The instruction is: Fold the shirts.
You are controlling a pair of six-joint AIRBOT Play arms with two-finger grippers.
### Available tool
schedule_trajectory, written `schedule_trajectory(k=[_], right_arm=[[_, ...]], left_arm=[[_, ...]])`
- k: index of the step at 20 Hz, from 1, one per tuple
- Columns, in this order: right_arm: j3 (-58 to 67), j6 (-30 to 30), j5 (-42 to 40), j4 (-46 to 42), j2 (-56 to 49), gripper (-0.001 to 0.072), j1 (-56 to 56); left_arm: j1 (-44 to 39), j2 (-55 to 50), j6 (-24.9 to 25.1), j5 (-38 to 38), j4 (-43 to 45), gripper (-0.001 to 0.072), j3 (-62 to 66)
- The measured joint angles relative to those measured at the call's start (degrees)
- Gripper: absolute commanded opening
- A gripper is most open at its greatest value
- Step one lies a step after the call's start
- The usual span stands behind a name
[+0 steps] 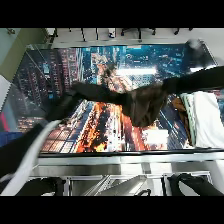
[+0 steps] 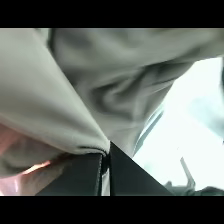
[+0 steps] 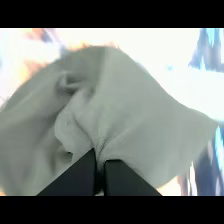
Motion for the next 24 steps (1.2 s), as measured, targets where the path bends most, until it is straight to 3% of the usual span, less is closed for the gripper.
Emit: schedule_trajectory(k=[6, 11, 16, 20, 23, 24], right_arm=[[11.67, -7.76, 2.6, 3.72, 16.22, 0.0032, -1.03], [10.56, -12.24, 0.39, 6.75, 19.21, 0.0032, -1.11], [-6.86, -14.78, -0.09, 12.59, 12.22, 0.0032, 0.76], [-23.61, -16.28, 10.19, 14.95, 1.55, 0.0032, 5.03], [-27.8, -16.87, 16.09, 15.72, -8.9, 0.0052, 6.25], [-27.74, -16.92, 17.05, 16.0, -11.91, 0.0246, 6.29]], left_arm=[[1.99, 26.64, -6.69, 2.34, 19.61, 0.0021, 13.51], [2.25, 34.86, -13.25, 5.46, 32.28, 0.0022, 9.6], [2.29, 28.83, -16.98, 3.74, 37.42, 0.0022, -8.39], [2.51, 15.76, -17.49, -4.76, 35.21, 0.0022, -21.46], [4.17, 5.27, -17.4, -9.79, 33.51, 0.0022, -24.52], [5.05, 2.49, -17.38, -10.71, 33.07, 0.0023, -24.35]])
